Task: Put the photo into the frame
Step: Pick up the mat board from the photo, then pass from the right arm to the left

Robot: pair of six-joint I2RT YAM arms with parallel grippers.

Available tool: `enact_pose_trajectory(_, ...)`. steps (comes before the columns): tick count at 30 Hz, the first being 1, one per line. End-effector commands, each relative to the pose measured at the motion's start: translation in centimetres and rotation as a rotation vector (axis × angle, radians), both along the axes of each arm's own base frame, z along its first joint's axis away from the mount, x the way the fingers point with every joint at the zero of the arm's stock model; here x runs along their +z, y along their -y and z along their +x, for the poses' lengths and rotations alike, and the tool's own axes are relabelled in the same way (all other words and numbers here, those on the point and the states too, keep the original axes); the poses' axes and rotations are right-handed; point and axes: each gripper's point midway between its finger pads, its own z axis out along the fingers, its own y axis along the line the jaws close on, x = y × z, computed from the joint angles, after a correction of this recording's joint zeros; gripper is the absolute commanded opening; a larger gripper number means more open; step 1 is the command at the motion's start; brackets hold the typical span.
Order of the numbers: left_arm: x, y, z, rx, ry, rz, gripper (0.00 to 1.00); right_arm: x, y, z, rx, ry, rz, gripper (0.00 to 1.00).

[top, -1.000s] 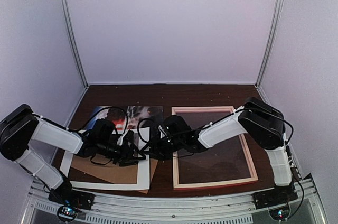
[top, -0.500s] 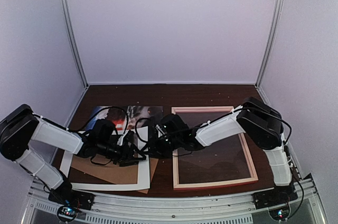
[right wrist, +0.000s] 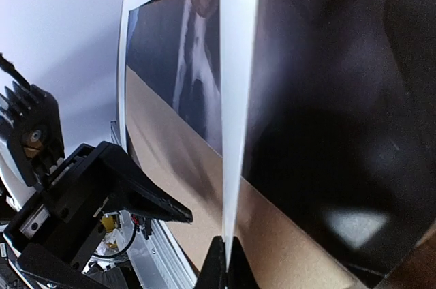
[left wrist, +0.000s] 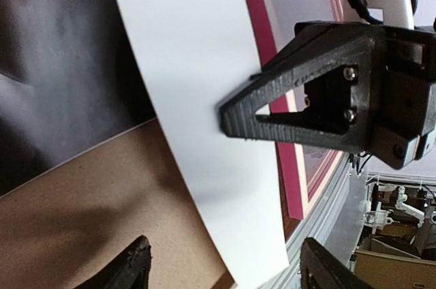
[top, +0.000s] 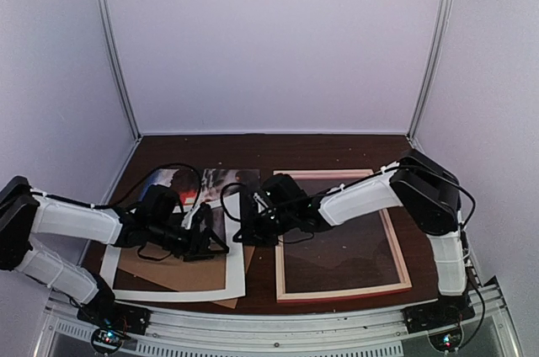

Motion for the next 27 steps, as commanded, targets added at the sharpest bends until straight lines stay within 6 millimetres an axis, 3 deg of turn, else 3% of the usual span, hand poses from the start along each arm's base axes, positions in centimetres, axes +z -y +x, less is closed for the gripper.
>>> enact_pose_trajectory(1,4.1,-0.6,1.5,-0.016,0.192,0.047,0.78,4.9,2.0,1.8,-0.001,0.129,0.006,0.0)
enact_pose_trajectory(6,9.3,-2.5,2.9,0.019,0.407,0.121,0.82,7.4,5.0,2.7,0.053,0.215,-0.061,0.0)
enact_pose_trajectory(12,12.1,-4.3,3.8,-0.022,0.503,0.276,0.84,11.8,9.4,2.7,0.158,0.331,-0.136,0.0)
enact_pose_trajectory(20,16.4,-3.2,6.0,-0.181,0.674,0.352,0.83,17.1,13.5,-1.1,0.378,0.438,-0.176,0.0)
enact_pose_trajectory(27,20.5,-1.3,7.1,-0.347,0.787,0.269,0.83,21.6,17.8,-4.3,0.495,0.574,-0.233,0.0)
